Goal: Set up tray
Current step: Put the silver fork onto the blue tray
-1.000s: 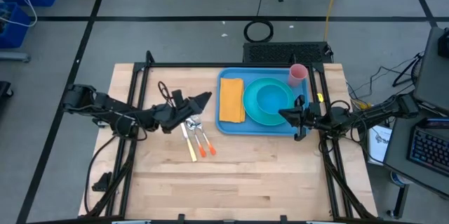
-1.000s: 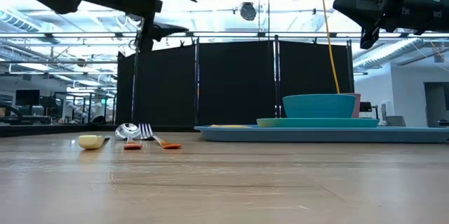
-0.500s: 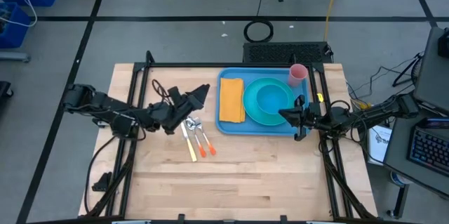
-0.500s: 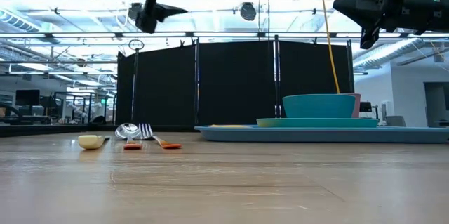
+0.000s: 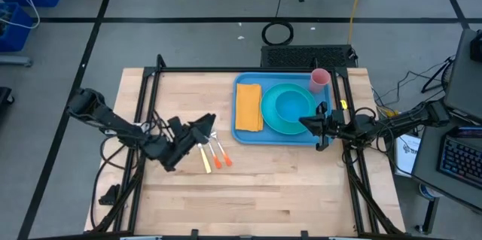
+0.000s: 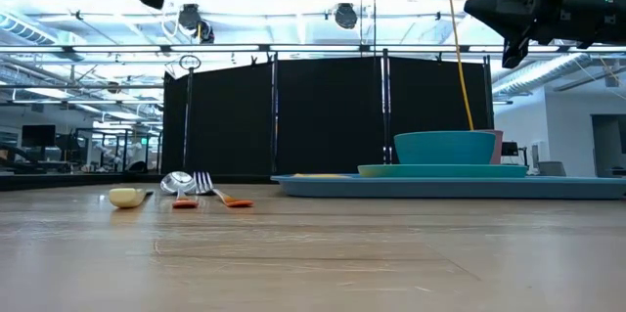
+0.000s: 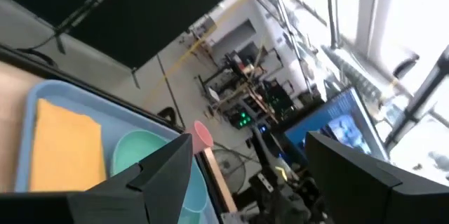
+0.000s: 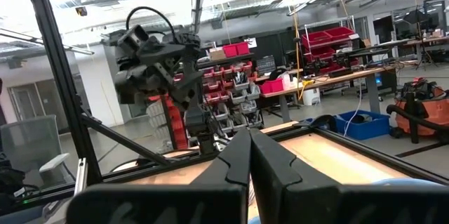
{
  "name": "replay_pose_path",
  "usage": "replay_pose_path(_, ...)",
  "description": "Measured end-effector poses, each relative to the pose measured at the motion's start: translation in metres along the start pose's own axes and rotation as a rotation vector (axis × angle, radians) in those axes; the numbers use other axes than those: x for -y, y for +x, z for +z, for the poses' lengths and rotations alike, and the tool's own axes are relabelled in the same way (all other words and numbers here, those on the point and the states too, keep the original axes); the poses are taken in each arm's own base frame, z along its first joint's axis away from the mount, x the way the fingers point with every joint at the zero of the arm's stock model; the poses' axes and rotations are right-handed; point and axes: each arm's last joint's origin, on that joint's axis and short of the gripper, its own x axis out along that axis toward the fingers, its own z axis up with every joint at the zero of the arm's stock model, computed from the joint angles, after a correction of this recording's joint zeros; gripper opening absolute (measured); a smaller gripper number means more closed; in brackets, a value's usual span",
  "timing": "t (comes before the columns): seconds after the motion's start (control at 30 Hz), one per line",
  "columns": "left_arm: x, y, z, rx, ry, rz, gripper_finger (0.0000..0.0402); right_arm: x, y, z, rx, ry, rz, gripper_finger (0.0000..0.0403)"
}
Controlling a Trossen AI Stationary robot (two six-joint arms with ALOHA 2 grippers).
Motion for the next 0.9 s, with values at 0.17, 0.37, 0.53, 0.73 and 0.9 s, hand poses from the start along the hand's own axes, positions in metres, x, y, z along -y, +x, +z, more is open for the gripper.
replay_pose_path(0.17, 0.001, -0.006, -0.002, -0.027, -0.099, -0.014, 0.0278, 0.0, 0.0, 0.0, 0.0, 0.0, 0.0, 0.0)
replay_pose_path(0.37, 0.002, -0.008, -0.008, -0.151, -0.086, -0.11, 0.0278, 0.0, 0.0, 0.0, 0.0, 0.0, 0.0, 0.0)
replay_pose_path(0.53, -0.004, -0.013, -0.015, -0.178, -0.075, -0.074, 0.0278, 0.0, 0.0, 0.0, 0.0, 0.0, 0.0, 0.0)
replay_pose_path(0.73, -0.011, -0.019, -0.018, -0.108, 0.024, 0.012, 0.0278, 0.0, 0.0, 0.0, 0.0, 0.0, 0.0, 0.0)
replay_pose_path(0.9, -0.022, -0.03, -0.02, 0.036, 0.154, 0.127, 0.027, 0.0, 0.0, 0.0, 0.0, 0.0, 0.0, 0.0)
